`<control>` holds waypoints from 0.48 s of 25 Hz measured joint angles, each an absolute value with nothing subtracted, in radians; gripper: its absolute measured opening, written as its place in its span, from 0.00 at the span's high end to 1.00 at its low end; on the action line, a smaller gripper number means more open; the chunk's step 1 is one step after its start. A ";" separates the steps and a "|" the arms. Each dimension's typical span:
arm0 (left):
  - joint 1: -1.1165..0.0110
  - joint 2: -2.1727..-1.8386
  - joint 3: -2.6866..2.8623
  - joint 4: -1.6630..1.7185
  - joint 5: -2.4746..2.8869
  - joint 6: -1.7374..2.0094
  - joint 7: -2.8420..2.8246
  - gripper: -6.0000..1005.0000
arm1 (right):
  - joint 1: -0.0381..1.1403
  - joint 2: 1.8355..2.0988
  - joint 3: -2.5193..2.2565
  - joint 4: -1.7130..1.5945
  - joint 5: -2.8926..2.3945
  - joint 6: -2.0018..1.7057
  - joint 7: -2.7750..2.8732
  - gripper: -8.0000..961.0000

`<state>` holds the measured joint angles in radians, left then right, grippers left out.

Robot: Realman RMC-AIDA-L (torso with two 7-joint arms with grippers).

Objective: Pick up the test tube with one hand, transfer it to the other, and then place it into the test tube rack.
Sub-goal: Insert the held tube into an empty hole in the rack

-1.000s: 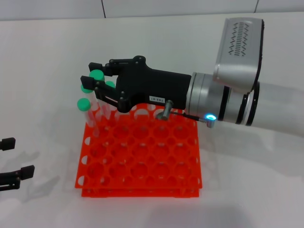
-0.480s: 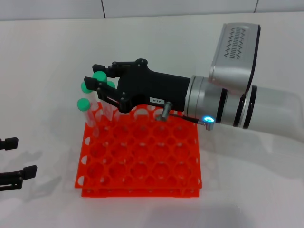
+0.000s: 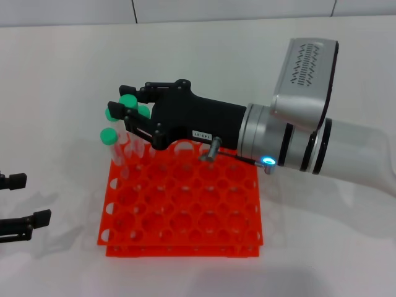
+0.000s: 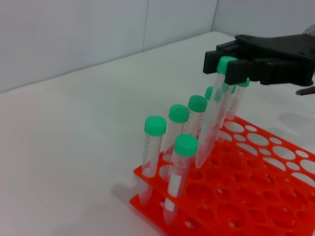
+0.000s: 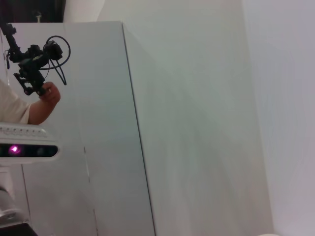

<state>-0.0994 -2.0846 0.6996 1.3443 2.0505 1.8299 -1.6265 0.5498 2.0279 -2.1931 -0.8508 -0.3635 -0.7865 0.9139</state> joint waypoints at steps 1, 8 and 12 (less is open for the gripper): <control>-0.100 -2.085 0.700 1.344 2.051 1.830 -1.627 0.12 | 0.553 2.028 -2.196 -0.850 -0.363 -0.785 0.913 0.64; -0.103 -2.085 0.700 1.341 2.053 1.827 -1.628 0.12 | 0.567 2.028 -2.208 -0.842 -0.362 -0.772 0.914 0.63; -0.103 -2.085 0.706 1.339 2.054 1.825 -1.628 0.12 | 0.581 2.028 -2.215 -0.828 -0.351 -0.772 0.917 0.63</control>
